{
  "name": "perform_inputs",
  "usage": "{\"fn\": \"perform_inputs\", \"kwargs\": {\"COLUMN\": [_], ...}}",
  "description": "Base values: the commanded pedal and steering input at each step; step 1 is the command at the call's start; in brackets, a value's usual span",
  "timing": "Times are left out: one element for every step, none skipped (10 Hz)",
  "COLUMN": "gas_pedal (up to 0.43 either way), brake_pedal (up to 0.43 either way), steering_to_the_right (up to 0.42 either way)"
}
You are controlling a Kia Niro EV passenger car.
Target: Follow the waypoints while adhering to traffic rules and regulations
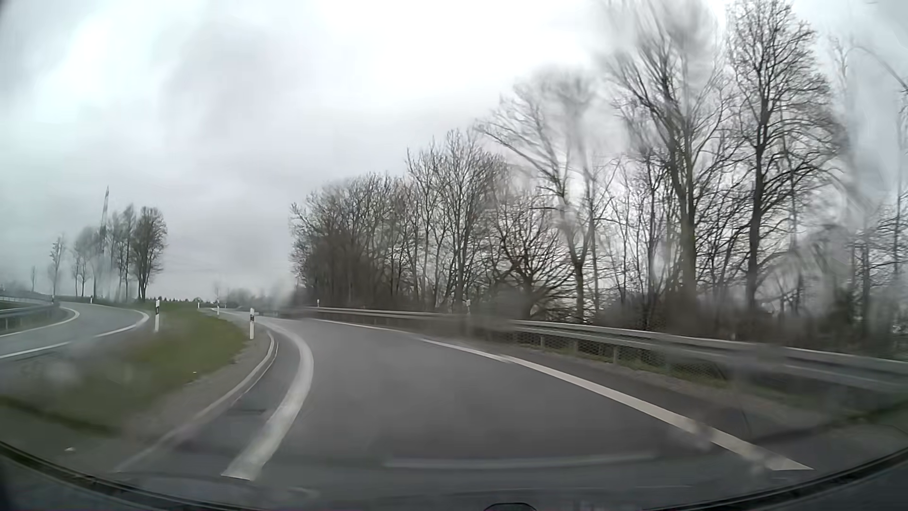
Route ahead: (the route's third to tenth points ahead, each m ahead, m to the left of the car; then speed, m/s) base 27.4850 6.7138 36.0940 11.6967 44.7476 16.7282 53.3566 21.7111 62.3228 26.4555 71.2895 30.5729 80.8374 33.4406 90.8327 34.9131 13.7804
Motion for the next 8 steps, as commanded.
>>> {"fn": "perform_inputs", "kwargs": {"gas_pedal": [0.189, 0.189, 0.189, 0.197, 0.197, 0.220, 0.248, 0.260], "brake_pedal": [0.000, 0.000, 0.000, 0.000, 0.000, 0.000, 0.000, 0.000], "steering_to_the_right": [-0.077, -0.079, -0.082, -0.085, -0.087, -0.088, -0.088, -0.088]}}
